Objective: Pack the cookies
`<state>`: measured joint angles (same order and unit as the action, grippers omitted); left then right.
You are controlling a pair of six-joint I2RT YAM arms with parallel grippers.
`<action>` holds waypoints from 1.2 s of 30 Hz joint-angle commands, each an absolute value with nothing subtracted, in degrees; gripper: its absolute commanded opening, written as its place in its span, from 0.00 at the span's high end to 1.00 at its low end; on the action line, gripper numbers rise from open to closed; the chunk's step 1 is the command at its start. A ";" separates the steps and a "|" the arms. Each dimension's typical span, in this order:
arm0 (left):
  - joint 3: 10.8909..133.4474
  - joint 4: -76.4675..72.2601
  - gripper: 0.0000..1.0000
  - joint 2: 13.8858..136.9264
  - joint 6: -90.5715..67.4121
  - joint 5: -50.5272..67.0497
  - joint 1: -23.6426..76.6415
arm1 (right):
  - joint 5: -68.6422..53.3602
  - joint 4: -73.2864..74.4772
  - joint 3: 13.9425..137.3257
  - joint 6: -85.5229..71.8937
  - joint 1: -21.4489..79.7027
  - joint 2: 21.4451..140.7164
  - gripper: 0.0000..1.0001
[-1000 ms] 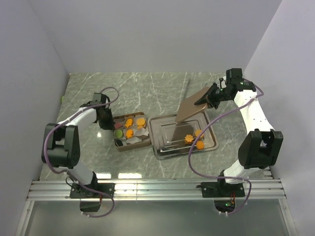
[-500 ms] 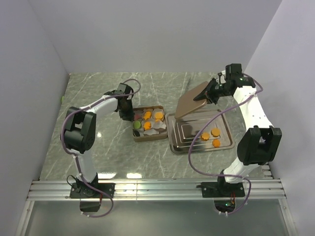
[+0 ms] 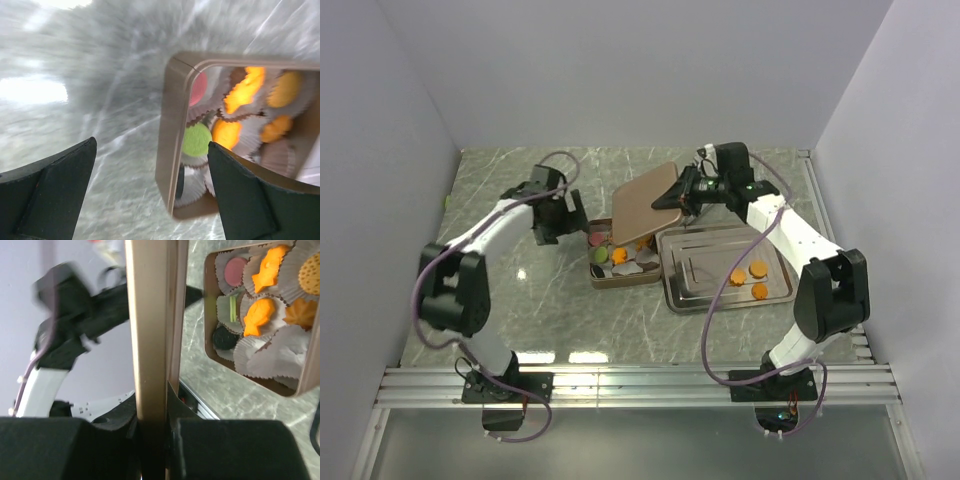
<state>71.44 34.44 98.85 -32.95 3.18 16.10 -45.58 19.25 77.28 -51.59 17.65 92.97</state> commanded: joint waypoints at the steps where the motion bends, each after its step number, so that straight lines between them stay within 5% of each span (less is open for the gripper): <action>1: 69.36 32.35 0.01 88.61 -34.89 3.25 11.45 | -47.63 3.27 74.89 -56.86 19.59 92.63 1.00; 12: 48.35 12.76 0.02 72.34 -37.52 18.36 6.86 | -49.92 -8.17 73.56 -60.73 25.40 102.82 1.00; 21: 38.94 -1.83 0.05 71.63 -43.94 25.84 8.70 | -50.71 -8.88 72.69 -59.42 26.45 108.46 1.00; 36: 39.02 -5.19 0.10 84.02 -44.12 22.06 15.82 | -47.55 -1.23 69.70 -53.26 26.45 109.16 1.00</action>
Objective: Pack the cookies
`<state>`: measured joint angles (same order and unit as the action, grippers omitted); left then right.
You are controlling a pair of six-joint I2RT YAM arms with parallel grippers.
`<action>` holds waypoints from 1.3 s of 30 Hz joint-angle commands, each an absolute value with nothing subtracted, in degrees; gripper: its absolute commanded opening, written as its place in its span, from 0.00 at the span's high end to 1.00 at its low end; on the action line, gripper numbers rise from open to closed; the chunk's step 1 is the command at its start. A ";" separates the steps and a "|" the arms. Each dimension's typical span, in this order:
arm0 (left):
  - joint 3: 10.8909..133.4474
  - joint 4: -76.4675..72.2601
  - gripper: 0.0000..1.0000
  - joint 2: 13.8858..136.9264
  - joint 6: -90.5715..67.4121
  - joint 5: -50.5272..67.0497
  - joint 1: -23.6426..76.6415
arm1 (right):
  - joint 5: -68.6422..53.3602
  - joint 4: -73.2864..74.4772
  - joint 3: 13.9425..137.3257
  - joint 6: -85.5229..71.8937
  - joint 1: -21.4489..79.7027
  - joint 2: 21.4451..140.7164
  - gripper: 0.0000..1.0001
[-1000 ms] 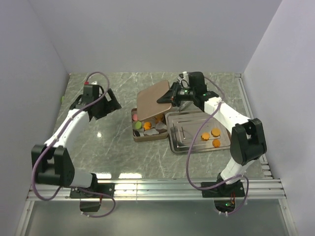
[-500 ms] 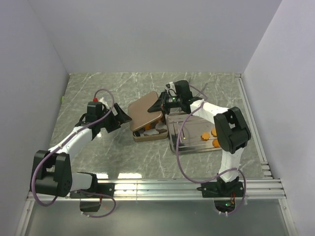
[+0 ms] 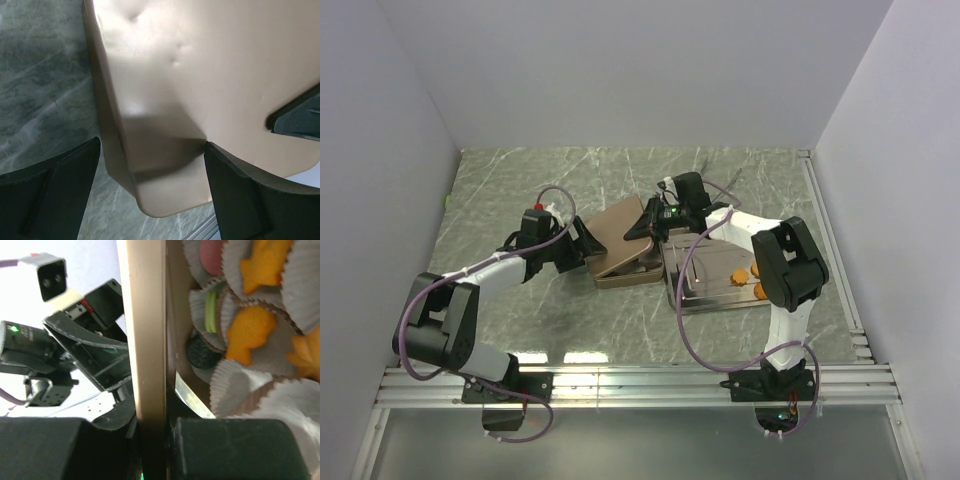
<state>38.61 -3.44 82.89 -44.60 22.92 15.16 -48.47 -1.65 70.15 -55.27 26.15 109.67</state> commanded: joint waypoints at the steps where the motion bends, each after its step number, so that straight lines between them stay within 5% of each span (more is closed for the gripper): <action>1: 39.46 -4.66 0.10 84.28 -43.77 21.63 15.73 | -47.46 -1.06 69.35 -53.17 26.37 109.25 1.00; 11: 40.52 -2.64 0.12 84.90 -41.66 20.30 15.73 | -43.87 6.94 69.52 -48.52 26.37 108.37 0.98; 15: 40.61 -2.99 0.14 85.69 -41.48 20.65 15.82 | -41.14 12.28 70.49 -45.62 26.10 107.67 0.83; 26: 45.44 -0.18 0.18 89.29 -39.90 18.55 17.84 | -33.84 22.05 70.93 -40.35 24.96 103.54 0.67; 32: 47.99 2.02 0.17 90.35 -39.38 17.32 19.69 | -28.48 29.70 74.27 -37.27 24.87 103.18 0.45; 39: 49.83 3.16 0.18 91.76 -38.41 16.53 21.00 | -20.67 37.51 75.85 -34.46 24.00 99.94 0.39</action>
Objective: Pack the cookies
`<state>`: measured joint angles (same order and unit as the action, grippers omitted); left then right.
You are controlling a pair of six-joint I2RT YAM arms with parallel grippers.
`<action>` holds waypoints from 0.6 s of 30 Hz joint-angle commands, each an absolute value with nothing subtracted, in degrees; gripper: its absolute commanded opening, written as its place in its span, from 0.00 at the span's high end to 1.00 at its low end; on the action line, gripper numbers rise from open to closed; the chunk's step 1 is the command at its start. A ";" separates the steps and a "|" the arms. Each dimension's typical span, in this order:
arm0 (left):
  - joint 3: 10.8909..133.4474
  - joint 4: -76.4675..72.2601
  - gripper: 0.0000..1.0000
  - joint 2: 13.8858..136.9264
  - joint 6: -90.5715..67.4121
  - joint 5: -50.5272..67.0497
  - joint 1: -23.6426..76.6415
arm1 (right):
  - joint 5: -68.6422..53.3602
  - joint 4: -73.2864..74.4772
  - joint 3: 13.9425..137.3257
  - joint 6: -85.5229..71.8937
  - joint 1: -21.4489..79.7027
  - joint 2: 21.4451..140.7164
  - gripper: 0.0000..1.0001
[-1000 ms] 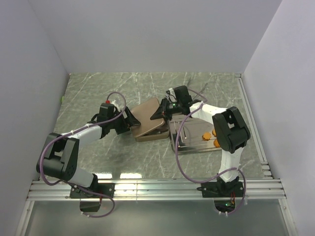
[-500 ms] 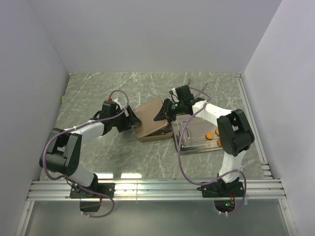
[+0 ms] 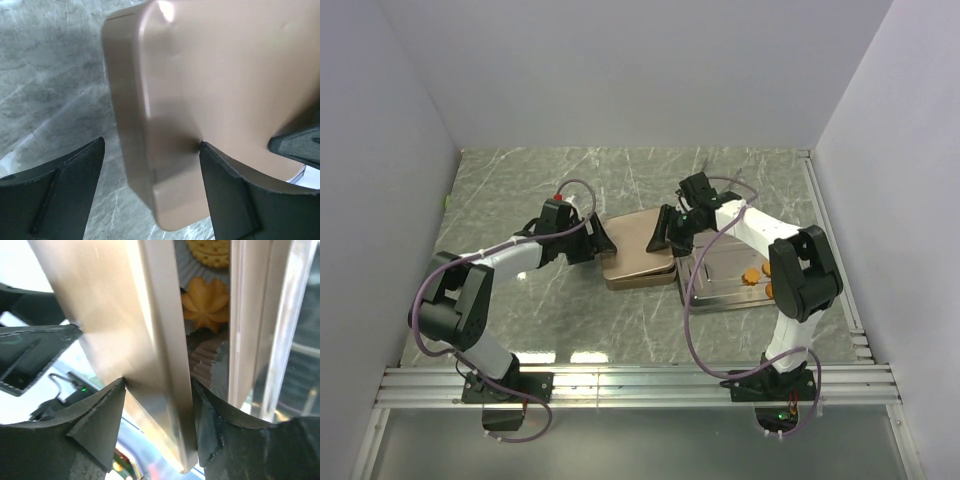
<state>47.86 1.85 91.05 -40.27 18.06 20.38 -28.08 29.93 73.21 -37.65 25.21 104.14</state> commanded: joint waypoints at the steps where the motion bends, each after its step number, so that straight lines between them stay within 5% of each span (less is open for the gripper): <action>1: 49.92 3.43 0.18 91.84 -38.41 16.35 21.09 | -19.70 38.66 76.11 -34.19 23.82 99.76 0.39; 18: 54.49 5.45 0.18 94.92 -37.71 15.73 22.59 | -12.92 50.10 75.94 -29.79 19.60 94.84 0.37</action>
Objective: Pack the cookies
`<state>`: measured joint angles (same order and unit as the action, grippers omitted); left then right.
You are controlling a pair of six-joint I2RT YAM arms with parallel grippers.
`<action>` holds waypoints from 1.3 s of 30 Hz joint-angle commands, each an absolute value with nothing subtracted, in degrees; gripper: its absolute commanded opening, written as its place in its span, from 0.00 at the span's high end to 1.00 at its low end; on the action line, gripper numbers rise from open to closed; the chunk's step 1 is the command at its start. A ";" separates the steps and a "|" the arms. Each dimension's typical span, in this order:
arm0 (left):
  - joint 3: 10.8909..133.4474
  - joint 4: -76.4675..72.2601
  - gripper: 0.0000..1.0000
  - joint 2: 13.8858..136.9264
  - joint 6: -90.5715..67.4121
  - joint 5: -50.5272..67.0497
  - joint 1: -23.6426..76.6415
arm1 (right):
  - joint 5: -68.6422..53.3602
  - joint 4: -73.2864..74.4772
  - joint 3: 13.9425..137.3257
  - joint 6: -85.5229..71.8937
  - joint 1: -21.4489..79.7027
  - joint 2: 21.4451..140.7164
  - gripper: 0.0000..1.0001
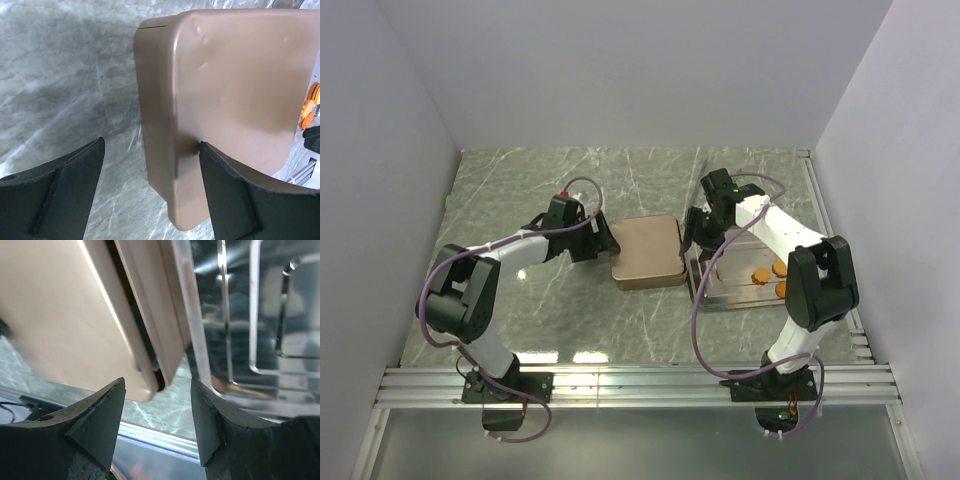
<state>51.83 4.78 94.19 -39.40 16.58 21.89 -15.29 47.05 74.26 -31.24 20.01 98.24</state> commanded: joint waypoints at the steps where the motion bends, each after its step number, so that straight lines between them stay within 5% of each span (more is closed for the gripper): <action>1: 54.75 5.54 0.18 95.18 -37.62 15.73 22.76 | -12.83 50.01 75.76 -29.88 19.34 94.31 0.37; 9: 57.04 6.76 0.18 96.50 -37.88 15.47 23.91 | -20.73 40.53 71.73 -33.30 13.28 89.65 0.44; 16: 60.38 11.24 0.18 96.41 -37.53 13.28 24.35 | -19.69 39.29 71.72 -34.81 8.70 94.21 0.77; 19: 61.87 13.09 0.18 97.03 -37.27 12.22 24.78 | -19.07 38.50 71.98 -34.80 8.96 96.41 0.82; 39: 77.69 26.01 0.18 104.06 -39.11 6.07 32.25 | -22.06 33.23 74.18 -37.96 18.63 107.23 0.91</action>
<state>73.49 23.68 103.42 -38.17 6.59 30.89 -19.92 36.14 71.37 -36.40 16.78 106.98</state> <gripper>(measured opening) 0.824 0.097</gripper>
